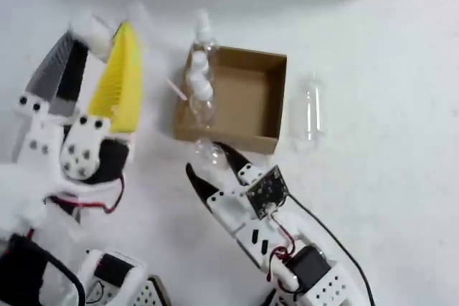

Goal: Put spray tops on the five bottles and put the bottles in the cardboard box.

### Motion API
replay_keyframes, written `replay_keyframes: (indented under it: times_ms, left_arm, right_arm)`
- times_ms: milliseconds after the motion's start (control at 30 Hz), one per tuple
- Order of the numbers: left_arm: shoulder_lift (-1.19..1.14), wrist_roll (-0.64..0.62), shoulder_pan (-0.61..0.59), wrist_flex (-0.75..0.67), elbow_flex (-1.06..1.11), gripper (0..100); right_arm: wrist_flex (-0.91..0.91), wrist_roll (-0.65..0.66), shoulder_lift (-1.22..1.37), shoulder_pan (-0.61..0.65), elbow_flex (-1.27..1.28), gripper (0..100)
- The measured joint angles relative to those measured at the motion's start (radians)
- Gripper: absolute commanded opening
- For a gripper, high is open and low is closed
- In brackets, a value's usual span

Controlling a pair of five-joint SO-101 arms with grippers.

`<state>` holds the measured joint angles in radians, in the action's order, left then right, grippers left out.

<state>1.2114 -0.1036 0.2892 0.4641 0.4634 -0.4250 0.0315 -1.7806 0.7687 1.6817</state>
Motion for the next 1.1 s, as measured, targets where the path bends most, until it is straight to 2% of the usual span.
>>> replay_keyframes:
  times_ms: [233,433,567,800,1100]
  left_arm:
    - [-0.195,0.0,0.028,0.218,-0.259,3]
    - [-0.227,0.0,0.17,0.399,-0.287,3]
    - [-0.241,0.0,0.198,0.471,-0.287,3]
    - [-0.239,0.0,0.201,0.474,-0.279,3]
    - [-0.241,0.0,0.169,0.333,-0.084,3]
  right_arm:
    - [0.0,0.0,0.003,0.0,0.0,1.5]
    - [0.0,0.0,0.003,0.0,0.0,1.5]
    - [0.0,0.0,0.003,0.0,0.0,1.5]
    - [0.0,0.0,0.003,0.0,0.0,1.5]
    - [-0.011,0.0,0.003,0.0,0.0,1.5]
